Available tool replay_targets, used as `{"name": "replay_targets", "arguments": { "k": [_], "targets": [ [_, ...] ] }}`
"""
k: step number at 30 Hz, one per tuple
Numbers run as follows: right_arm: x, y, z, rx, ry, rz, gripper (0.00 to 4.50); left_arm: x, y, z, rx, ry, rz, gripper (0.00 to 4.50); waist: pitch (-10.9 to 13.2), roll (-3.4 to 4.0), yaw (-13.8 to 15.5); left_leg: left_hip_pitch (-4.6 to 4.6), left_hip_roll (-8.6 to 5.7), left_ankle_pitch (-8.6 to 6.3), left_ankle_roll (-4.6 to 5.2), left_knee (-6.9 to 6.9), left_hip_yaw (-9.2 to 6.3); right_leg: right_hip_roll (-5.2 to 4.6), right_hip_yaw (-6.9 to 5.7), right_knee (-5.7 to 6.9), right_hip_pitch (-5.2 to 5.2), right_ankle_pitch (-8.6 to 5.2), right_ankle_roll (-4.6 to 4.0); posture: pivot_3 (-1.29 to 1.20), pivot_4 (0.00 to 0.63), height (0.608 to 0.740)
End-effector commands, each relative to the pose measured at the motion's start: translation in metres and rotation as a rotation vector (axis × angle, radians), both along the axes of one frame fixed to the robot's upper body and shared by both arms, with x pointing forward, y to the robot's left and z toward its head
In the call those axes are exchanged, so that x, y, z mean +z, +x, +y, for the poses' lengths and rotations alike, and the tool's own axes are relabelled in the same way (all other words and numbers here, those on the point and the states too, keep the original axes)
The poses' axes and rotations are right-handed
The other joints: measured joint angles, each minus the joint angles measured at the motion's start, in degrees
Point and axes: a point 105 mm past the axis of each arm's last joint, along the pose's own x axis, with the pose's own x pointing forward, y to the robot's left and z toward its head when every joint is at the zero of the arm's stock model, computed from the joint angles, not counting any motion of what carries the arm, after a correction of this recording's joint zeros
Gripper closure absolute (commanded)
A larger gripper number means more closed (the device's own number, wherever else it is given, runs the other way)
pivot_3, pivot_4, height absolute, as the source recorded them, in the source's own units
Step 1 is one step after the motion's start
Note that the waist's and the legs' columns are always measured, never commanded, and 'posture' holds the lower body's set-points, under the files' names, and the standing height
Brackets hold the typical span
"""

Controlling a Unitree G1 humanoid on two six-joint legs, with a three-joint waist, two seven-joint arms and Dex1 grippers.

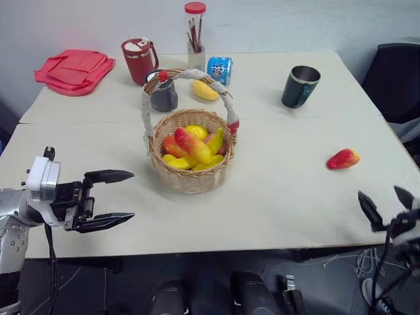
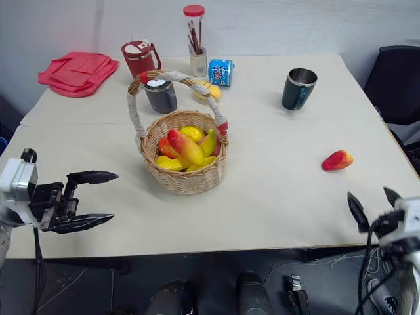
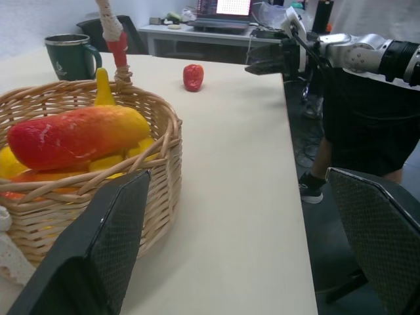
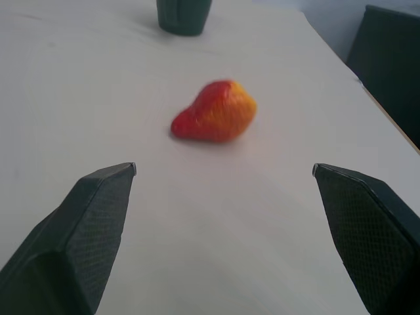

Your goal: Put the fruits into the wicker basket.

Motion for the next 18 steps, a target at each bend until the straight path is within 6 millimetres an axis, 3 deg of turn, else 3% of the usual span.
{"name": "replay_targets", "arguments": {
  "k": [1,5,10,14,18],
  "targets": [
    [0.007,0.038,-0.018,-0.043,0.056,0.063,0.02,0.007,-0.003,0.000,0.022,-0.004,-0.033,0.00,0.00,0.00,-0.02,0.00,0.01,0.00,0.00,0.01,-0.01,0.01,-0.01,0.00,0.01,0.00,0.00,0.00,0.150,0.740],
    [0.017,0.082,-0.021,-0.032,0.064,0.146,0.02,0.010,-0.004,-0.003,0.034,-0.010,-0.044,0.00,0.06,0.10,-0.16,-0.04,-0.05,0.00,0.04,0.02,0.06,-0.03,0.05,0.02,-0.06,-0.01,-0.01,0.00,0.150,0.740],
    [0.010,0.120,-0.020,-0.041,0.069,0.290,0.02,0.012,-0.009,-0.006,0.052,-0.017,-0.061,0.00,0.08,0.12,-0.41,-0.09,-0.05,0.03,0.03,0.06,0.09,-0.02,0.05,0.00,-0.09,-0.02,-0.02,0.00,0.150,0.740],
    [-0.005,0.128,-0.016,-0.008,0.129,0.434,0.02,0.012,-0.013,-0.008,0.067,-0.017,-0.064,0.00,0.08,0.13,-0.47,-0.11,-0.08,0.03,0.04,0.06,0.12,-0.03,0.05,-0.01,-0.08,-0.02,-0.03,0.00,0.150,0.740],
    [0.007,0.131,-0.005,0.077,0.163,0.446,0.97,0.015,-0.014,-0.006,0.100,-0.028,-0.077,0.00,0.08,0.14,-0.66,-0.14,-0.06,0.03,0.04,0.08,0.13,-0.03,0.05,-0.02,-0.08,-0.01,-0.02,0.00,0.150,0.740]
  ]
}}
